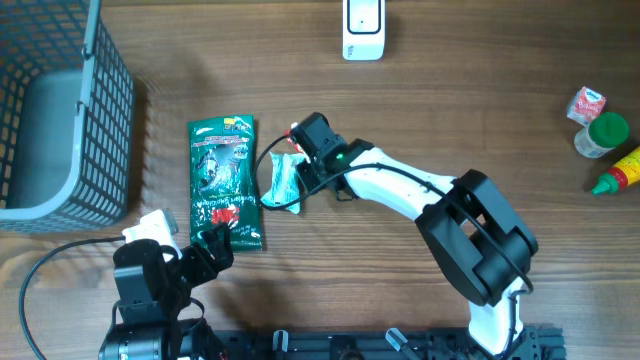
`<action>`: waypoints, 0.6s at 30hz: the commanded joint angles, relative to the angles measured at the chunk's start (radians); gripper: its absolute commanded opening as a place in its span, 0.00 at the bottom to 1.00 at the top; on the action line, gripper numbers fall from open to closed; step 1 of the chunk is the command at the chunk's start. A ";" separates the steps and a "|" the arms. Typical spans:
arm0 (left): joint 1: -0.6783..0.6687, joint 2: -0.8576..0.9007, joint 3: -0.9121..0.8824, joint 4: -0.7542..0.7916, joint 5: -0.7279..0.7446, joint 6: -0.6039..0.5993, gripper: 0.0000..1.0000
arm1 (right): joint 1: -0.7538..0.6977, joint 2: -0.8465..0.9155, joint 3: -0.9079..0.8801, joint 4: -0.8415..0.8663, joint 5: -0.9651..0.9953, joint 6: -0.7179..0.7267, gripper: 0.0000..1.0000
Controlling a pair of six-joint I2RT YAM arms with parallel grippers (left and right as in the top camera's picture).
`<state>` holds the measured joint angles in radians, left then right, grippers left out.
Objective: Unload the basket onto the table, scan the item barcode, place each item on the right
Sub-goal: 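Lift the Nescafe stick and hold it under the white scanner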
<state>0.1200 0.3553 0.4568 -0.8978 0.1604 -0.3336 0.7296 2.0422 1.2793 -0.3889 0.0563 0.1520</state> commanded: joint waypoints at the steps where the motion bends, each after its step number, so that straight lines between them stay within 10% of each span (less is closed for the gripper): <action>1: 0.007 -0.005 -0.005 0.002 -0.010 0.013 1.00 | -0.007 0.035 0.058 -0.137 -0.057 -0.022 0.04; 11: 0.007 -0.005 -0.005 0.002 -0.009 0.013 1.00 | -0.146 -0.175 0.128 -0.410 -1.204 -0.264 0.04; 18: 0.007 -0.005 -0.005 0.002 -0.009 0.013 1.00 | -0.167 -0.174 0.124 -0.374 -1.600 -0.274 0.04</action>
<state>0.1200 0.3553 0.4568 -0.8978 0.1604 -0.3336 0.5571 1.8782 1.3865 -0.7868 -1.1389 -0.0685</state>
